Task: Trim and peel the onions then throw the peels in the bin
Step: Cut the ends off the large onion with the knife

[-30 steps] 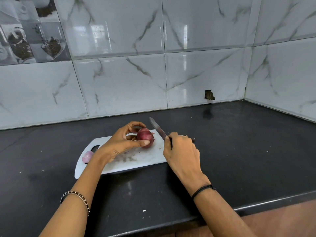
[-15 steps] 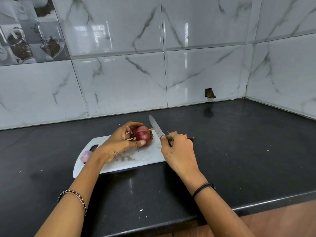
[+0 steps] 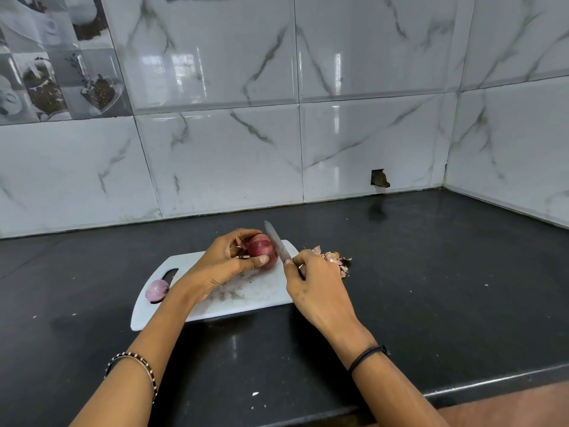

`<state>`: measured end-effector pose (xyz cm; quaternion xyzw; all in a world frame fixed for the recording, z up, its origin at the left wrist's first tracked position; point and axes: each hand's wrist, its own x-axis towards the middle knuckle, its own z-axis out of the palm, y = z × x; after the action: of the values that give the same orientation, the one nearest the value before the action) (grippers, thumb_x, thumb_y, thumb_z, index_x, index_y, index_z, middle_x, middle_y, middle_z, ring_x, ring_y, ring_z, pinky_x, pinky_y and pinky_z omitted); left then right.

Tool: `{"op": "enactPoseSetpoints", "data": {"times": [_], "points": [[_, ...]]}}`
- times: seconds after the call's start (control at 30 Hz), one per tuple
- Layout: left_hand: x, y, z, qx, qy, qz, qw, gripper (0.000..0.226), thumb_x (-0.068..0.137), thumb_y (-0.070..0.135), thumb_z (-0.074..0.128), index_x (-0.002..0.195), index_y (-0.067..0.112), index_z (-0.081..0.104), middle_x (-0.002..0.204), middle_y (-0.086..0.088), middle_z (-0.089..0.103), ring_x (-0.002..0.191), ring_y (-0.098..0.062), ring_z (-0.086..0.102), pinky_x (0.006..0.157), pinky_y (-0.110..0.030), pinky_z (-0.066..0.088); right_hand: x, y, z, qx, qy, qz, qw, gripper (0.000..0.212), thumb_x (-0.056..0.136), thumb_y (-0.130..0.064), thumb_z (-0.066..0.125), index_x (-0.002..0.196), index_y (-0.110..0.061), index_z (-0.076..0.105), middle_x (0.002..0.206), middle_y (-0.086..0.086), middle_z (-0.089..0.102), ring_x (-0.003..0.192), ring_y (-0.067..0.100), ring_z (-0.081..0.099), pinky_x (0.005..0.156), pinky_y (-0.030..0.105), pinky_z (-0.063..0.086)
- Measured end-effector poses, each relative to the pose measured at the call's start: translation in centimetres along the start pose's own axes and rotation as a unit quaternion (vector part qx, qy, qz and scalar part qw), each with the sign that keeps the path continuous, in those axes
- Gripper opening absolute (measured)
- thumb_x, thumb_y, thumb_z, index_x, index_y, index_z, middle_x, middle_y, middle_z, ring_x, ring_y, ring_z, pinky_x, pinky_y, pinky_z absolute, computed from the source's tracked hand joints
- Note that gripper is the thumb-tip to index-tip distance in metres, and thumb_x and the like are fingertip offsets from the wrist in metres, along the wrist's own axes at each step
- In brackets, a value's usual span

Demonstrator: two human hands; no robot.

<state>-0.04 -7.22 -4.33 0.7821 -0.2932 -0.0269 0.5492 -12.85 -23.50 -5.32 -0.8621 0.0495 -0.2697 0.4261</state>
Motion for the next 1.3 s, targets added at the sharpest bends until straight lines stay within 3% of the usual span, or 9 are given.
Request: {"op": "enactPoseSetpoints", "data": {"times": [0.23,0.33,0.43,0.67,0.8,1.03,1.17,1.3], "points": [[0.4,0.0,0.5,0.020,-0.003,0.015,1.000,0.039,0.085,0.040,0.076,0.123,0.038,0.065,0.122,0.006,0.066,0.113,-0.011,0.064,0.088,-0.022,0.057,0.4,0.1,0.1,0.000,0.002,0.009,1.000,0.031,0.103,-0.024,0.052,0.085,-0.002,0.064,0.060,0.000,0.053,0.044,0.007,0.042,0.047,0.019,0.038],[0.3,0.2,0.6,0.029,-0.015,0.021,0.999,0.046,0.082,0.048,0.073,0.126,0.040,0.063,0.125,0.010,0.064,0.111,-0.004,0.065,0.088,-0.018,0.055,0.6,0.1,0.1,-0.004,0.004,0.014,1.000,0.034,0.103,-0.022,0.051,0.080,0.001,0.062,0.061,0.008,0.059,0.046,0.009,0.042,0.052,0.023,0.039],[0.1,0.4,0.8,0.034,-0.039,0.021,0.998,0.059,0.074,0.043,0.083,0.128,0.044,0.060,0.123,0.017,0.067,0.105,0.001,0.067,0.083,-0.011,0.052,0.6,0.0,0.1,-0.010,0.005,0.017,1.000,0.035,0.103,-0.021,0.051,0.078,0.002,0.061,0.059,0.005,0.055,0.048,0.011,0.042,0.052,0.020,0.039],[0.6,-0.2,0.6,0.080,-0.031,0.019,0.996,0.066,0.078,0.038,0.086,0.137,0.041,0.057,0.129,0.017,0.063,0.110,-0.002,0.066,0.097,-0.020,0.051,0.4,0.0,0.1,-0.062,0.041,0.007,0.997,0.027,0.107,-0.025,0.045,0.087,-0.009,0.053,0.066,-0.002,0.050,0.055,0.011,0.046,0.046,0.021,0.034],[0.6,-0.2,0.6,0.082,-0.022,0.020,0.996,0.065,0.077,0.038,0.087,0.135,0.041,0.058,0.125,0.019,0.066,0.106,0.002,0.067,0.096,-0.021,0.051,0.4,0.1,0.4,-0.059,0.020,0.006,0.998,0.030,0.107,-0.027,0.046,0.091,-0.005,0.059,0.068,0.001,0.054,0.055,0.012,0.047,0.047,0.021,0.030],[0.7,-0.3,0.9,0.101,-0.012,0.033,0.994,0.062,0.078,0.040,0.086,0.133,0.046,0.058,0.122,0.019,0.068,0.104,0.000,0.068,0.095,-0.023,0.054,0.3,-0.1,-0.1,-0.047,0.015,-0.002,0.999,0.033,0.105,-0.019,0.048,0.075,-0.007,0.054,0.058,-0.002,0.045,0.051,0.011,0.040,0.049,0.017,0.037],[0.9,-0.4,1.3,0.134,0.004,0.029,0.991,0.071,0.078,0.045,0.085,0.142,0.047,0.051,0.126,0.022,0.066,0.109,0.001,0.065,0.096,-0.020,0.051,0.5,0.3,-0.1,-0.032,0.015,0.003,0.999,0.038,0.103,-0.018,0.050,0.068,-0.003,0.052,0.055,-0.001,0.041,0.048,0.012,0.034,0.046,0.019,0.034],[1.2,-0.3,1.8,0.154,0.016,0.029,0.987,0.072,0.080,0.042,0.085,0.144,0.043,0.052,0.129,0.016,0.066,0.117,-0.003,0.063,0.104,-0.022,0.047,0.6,0.8,-0.3,-0.001,0.004,0.018,1.000,0.039,0.103,-0.019,0.049,0.072,0.003,0.054,0.058,0.005,0.044,0.046,0.013,0.034,0.042,0.017,0.028]]}}
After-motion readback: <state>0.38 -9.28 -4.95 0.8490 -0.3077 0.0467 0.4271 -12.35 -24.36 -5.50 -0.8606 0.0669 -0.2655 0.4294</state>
